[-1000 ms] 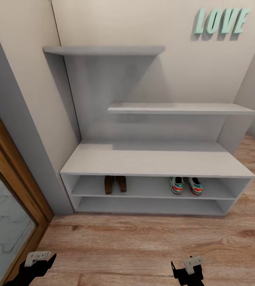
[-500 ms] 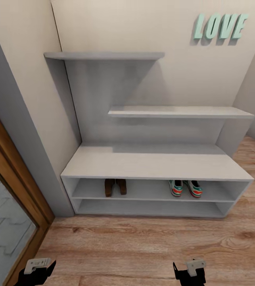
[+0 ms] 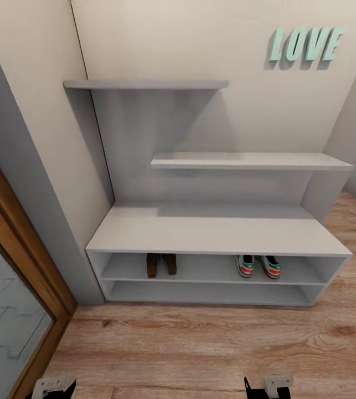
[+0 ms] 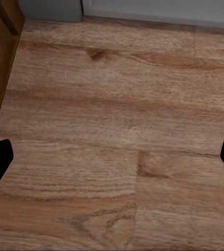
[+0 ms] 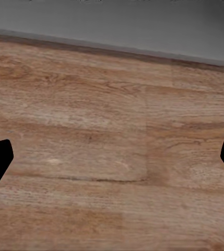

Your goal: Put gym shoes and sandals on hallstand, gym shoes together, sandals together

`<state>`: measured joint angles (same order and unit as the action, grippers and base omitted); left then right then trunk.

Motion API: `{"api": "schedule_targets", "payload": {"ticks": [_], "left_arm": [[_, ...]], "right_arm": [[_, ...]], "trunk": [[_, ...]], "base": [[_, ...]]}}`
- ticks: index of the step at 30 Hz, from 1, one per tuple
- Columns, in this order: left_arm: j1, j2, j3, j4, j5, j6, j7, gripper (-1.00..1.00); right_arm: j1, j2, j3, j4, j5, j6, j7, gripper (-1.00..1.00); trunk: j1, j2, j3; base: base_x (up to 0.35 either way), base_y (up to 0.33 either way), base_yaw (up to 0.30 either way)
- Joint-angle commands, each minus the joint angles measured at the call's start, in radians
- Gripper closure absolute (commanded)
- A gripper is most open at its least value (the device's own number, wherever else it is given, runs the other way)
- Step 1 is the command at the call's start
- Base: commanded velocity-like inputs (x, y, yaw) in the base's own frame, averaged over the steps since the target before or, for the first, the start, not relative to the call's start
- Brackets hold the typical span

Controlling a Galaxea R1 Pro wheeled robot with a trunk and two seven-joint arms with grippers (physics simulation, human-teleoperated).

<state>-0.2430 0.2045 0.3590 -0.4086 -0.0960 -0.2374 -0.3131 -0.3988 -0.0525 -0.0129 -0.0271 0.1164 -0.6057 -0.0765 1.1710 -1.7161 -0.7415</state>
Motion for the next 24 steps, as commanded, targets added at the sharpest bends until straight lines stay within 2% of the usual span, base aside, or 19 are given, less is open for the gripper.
{"api": "schedule_targets", "payload": {"ticks": [1, 24], "left_arm": [[-0.001, -0.001, 0.008, 0.012, -0.011, -0.005, -0.006, -1.0], [-0.001, -0.001, 0.012, 0.031, -0.007, -0.007, -0.004, -1.0]], "right_arm": [[0.0, 0.0, -0.001, 0.001, 0.011, -0.002, -0.008, -1.0], [0.002, 0.005, -0.001, 0.001, 0.011, 0.001, -0.005, -1.0]], "trunk": [[-0.004, 0.007, 0.002], [-0.092, 0.168, 0.074]], "base": [[0.0, 0.0, 0.0], [0.0, 0.0, 0.0]]}}
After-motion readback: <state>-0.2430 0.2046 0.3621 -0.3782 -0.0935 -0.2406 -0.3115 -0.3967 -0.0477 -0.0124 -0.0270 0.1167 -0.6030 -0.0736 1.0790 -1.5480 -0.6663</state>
